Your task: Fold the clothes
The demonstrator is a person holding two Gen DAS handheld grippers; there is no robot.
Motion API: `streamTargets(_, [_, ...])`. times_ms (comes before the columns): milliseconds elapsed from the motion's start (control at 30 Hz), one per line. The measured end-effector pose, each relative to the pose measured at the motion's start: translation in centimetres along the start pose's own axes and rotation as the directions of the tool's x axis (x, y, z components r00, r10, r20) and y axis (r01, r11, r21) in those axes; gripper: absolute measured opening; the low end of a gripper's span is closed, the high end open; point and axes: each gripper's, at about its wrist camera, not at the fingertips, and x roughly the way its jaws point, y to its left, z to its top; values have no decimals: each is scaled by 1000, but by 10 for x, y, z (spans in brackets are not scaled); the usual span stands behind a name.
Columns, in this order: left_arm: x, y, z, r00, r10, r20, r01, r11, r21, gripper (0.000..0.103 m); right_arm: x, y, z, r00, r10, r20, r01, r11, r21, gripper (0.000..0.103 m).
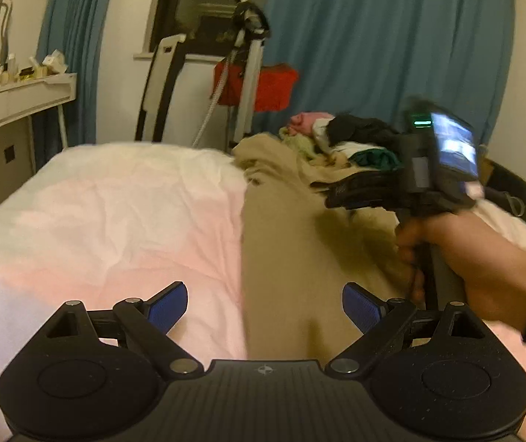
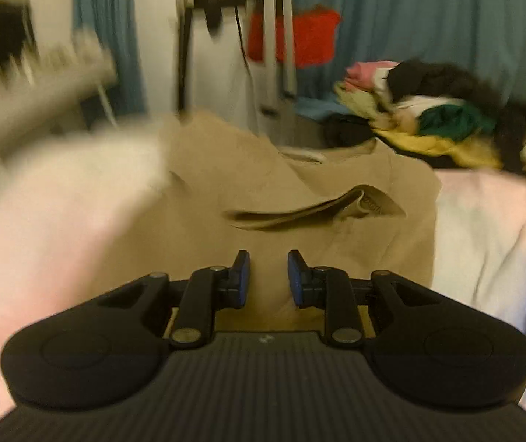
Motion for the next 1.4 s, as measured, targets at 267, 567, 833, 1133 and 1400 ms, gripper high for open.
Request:
streamTargets(267, [42, 20, -9, 999, 12, -35, -14, 998, -68, 92, 48, -32, 30, 986, -107, 128, 83, 979, 185, 23])
streamTargets(567, [54, 19, -7, 1000, 11, -27, -12, 999, -38, 93, 45, -97, 45, 976, -173, 128, 113, 917, 383, 28])
streamTargets(833, [28, 15, -2, 998, 52, 26, -51, 999, -15, 93, -106, -40, -5, 982, -32, 185, -10, 975, 220, 28])
streamTargets(1133, [-54, -3, -8, 998, 12, 65, -14, 999, 41, 93, -281, -7, -87, 975, 105, 198, -143, 971, 193, 51])
streamTargets(1400, [-128, -6, -28, 994, -110, -30, 106, 990, -93, 93, -326, -40, -140, 961, 210, 177, -256, 917, 304, 59])
